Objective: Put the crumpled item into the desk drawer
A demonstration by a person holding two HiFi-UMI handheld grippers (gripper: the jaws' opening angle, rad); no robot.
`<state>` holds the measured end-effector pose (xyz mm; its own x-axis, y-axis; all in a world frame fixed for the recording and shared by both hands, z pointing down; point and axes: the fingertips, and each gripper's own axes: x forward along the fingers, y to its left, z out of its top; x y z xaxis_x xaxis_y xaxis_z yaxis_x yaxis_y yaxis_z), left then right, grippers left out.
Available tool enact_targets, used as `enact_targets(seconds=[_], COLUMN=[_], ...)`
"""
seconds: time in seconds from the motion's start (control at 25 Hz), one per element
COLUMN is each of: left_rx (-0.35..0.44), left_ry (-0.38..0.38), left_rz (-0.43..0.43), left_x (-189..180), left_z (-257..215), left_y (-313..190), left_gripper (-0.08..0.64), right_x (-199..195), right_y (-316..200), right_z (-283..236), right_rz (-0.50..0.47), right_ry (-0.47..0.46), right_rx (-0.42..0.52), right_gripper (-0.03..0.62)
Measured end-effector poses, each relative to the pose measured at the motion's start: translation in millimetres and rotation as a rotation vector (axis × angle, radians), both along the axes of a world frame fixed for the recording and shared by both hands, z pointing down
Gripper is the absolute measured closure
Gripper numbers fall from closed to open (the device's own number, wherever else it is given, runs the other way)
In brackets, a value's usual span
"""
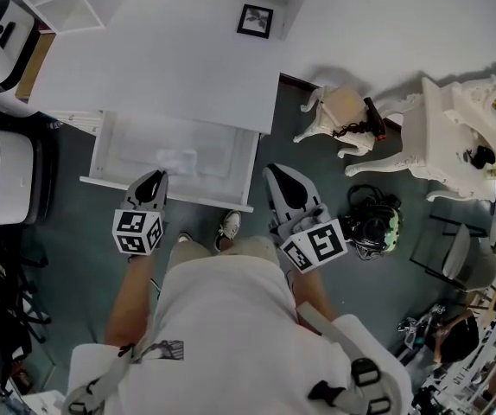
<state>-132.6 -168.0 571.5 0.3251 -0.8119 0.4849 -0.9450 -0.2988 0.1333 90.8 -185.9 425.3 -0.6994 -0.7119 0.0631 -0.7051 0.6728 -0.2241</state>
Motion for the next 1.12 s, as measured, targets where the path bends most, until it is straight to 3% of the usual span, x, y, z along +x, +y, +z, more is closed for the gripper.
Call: enact_targets(seconds=[0.48, 1.12], left_rx=[-0.128, -0.235], left_ry=[-0.070, -0.134], left_rz=[0.016, 0.033], left_x=[-2, 6], left_z=[65, 120], left_y=[-31, -56], left_gripper=[0.517, 0.517], right_x=[4, 9], right_y=[-8, -15], right_z=[37, 75], right_rz=[-0.012, -0.031], right_ry=[-0.001, -0.019], right_rx=[-0.068, -0.125], right_gripper=[0.581, 0.581])
